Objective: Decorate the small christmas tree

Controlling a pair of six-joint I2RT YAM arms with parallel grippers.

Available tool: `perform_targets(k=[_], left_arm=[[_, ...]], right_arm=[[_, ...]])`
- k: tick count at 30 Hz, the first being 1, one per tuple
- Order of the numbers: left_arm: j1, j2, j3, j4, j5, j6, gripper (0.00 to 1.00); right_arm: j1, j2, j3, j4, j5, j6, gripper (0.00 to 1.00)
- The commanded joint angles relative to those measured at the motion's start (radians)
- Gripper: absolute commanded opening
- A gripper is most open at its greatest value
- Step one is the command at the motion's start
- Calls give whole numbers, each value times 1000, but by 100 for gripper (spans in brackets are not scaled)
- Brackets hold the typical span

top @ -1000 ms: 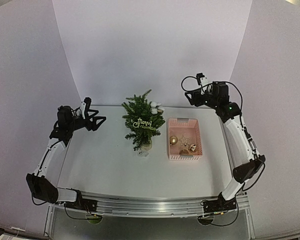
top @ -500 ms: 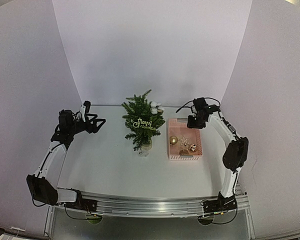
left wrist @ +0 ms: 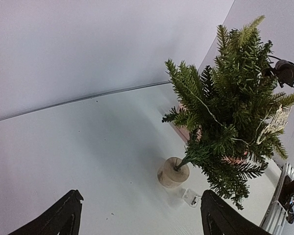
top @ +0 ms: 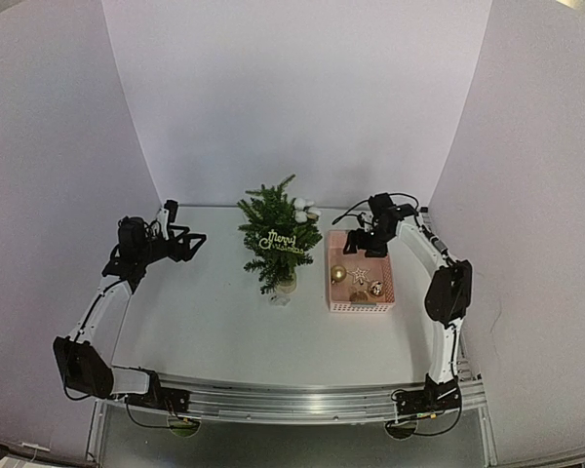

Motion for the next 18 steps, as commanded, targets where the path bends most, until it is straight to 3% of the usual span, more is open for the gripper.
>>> perform_targets(k=[1, 8, 14, 18], left_arm=[[-1, 25, 35, 24, -14, 14, 84], [0, 44, 51, 23, -8, 17, 84], [0, 36, 31, 44, -2, 9, 84], [-1, 27, 25, 42, -4, 12, 84]], right_arm=[[7, 86, 68, 13, -78, 87, 80], [8, 101, 42, 76, -72, 421, 77], [17, 65, -84, 165, -35, 543, 78], [27, 60, -132, 202, -35, 541, 78]])
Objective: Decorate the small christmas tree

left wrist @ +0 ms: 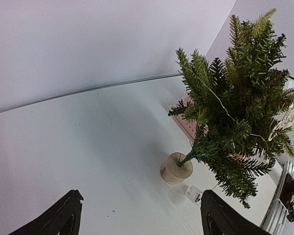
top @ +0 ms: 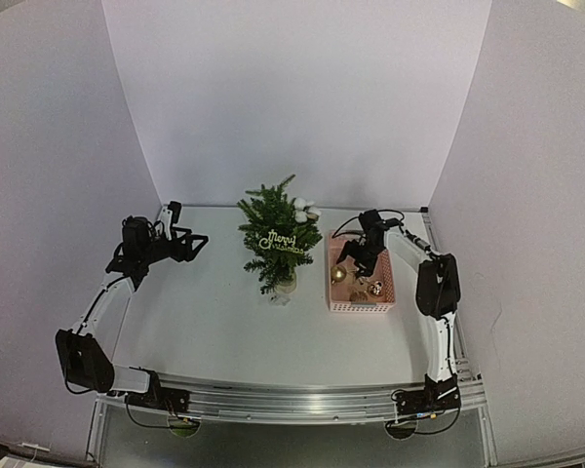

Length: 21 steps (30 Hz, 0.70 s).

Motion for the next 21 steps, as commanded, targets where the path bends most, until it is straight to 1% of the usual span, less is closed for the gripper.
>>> perform_targets(k=[1, 6, 12, 21], left_arm=[[-1, -16, 24, 38, -3, 6, 84], [0, -25, 17, 41, -6, 13, 84], [0, -28, 15, 42, -6, 18, 84], [-1, -27, 14, 47, -4, 26, 84]], right_arm=[[18, -52, -43, 63, 5, 70, 78], [17, -46, -68, 97, -39, 109, 77], [18, -56, -128, 146, -45, 141, 75], [18, -50, -150, 209, -80, 185, 72]])
